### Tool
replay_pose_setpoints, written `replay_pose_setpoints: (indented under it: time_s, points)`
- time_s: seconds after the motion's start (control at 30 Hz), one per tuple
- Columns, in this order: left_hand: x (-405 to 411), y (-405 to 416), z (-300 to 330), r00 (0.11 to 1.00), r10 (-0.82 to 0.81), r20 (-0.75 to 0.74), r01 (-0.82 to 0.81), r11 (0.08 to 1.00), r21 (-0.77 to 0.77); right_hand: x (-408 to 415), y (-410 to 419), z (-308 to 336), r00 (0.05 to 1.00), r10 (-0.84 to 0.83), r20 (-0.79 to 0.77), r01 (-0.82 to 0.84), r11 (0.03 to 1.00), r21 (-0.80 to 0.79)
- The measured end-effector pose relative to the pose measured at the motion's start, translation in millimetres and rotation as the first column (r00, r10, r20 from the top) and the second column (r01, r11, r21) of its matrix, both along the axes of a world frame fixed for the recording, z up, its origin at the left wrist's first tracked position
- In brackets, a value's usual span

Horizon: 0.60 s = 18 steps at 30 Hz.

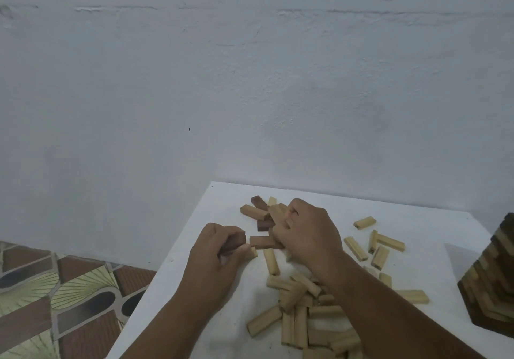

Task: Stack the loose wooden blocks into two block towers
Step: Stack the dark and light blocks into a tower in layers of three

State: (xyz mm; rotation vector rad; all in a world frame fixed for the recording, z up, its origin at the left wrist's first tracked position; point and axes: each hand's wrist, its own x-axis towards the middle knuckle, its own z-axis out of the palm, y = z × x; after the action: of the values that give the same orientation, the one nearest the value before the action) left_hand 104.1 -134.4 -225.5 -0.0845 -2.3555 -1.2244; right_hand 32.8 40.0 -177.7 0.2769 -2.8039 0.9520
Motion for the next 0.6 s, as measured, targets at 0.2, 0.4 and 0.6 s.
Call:
replay_pose_setpoints:
  time_s: [0.2,0.4,0.6]
  points:
    - [10.6,12.0,8.2,0.982,-0.182,-0.06,0.169,0.971,-0.172,45.9,55.5,8.8,1.0,0.011,-0.007,-0.012,0.998,-0.069]
    - [26.6,66.9,24.6,0.898,-0.434,-0.073,0.394,0.867,-0.305,106.7,137.6,-0.1,0.999,0.004,-0.051,-0.008,0.998,-0.068]
    - [31.4,136.0,24.3,0.803,-0.592,0.076,0.562,0.707,-0.43,139.9,195.6,-17.0,0.983,-0.178,0.047,0.176,0.983,0.054]
